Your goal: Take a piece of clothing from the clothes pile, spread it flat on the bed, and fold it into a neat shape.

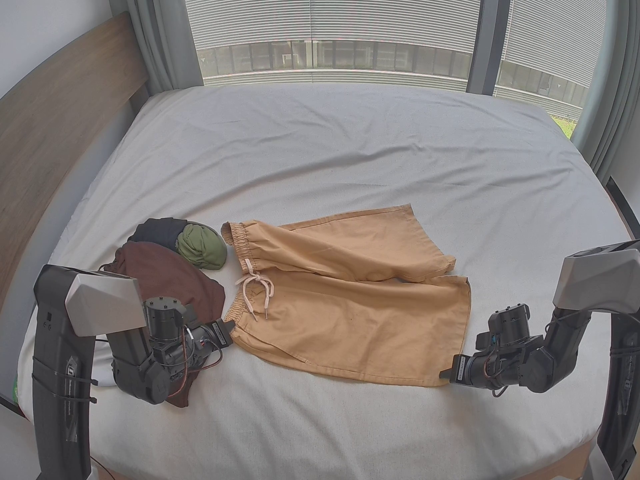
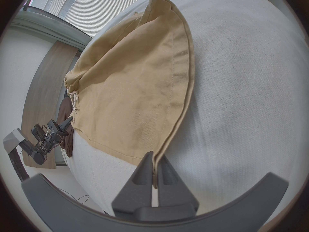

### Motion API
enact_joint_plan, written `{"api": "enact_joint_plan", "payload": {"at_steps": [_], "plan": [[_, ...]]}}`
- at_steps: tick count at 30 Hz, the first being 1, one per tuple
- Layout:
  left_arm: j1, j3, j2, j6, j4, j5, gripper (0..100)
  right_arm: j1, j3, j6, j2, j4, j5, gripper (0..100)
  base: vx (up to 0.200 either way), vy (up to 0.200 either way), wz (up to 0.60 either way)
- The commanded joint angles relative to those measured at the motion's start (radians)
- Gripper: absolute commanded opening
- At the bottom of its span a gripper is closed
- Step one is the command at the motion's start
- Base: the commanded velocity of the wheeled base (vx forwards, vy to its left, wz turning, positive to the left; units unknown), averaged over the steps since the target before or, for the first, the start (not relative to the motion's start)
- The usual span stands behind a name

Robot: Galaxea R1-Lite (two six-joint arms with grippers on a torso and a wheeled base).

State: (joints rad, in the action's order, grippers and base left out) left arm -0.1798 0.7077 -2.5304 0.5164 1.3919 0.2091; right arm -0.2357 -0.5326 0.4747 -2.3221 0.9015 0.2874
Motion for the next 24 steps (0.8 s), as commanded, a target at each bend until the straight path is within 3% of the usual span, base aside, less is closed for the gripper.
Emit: {"api": "enact_joint_plan", "payload": {"at_steps": [1, 6, 24], "plan": [[-0.003, -0.053, 0.048, 0.001, -0.004, 0.001, 0, 0.003, 0.043, -0.005, 0.055, -0.001, -0.001, 0, 0.0, 0.0, 0.0], [-0.004, -0.158, 0.137, -0.002, -0.014, 0.019, 0, 0.004, 0.08, -0.011, 0.095, -0.003, -0.001, 0, 0.0, 0.0, 0.0], [-0.004, -0.439, 0.197, -0.022, 0.075, 0.047, 0, -0.004, 0.204, -0.074, 0.142, 0.007, -0.001, 0, 0.0, 0.0, 0.0]]}}
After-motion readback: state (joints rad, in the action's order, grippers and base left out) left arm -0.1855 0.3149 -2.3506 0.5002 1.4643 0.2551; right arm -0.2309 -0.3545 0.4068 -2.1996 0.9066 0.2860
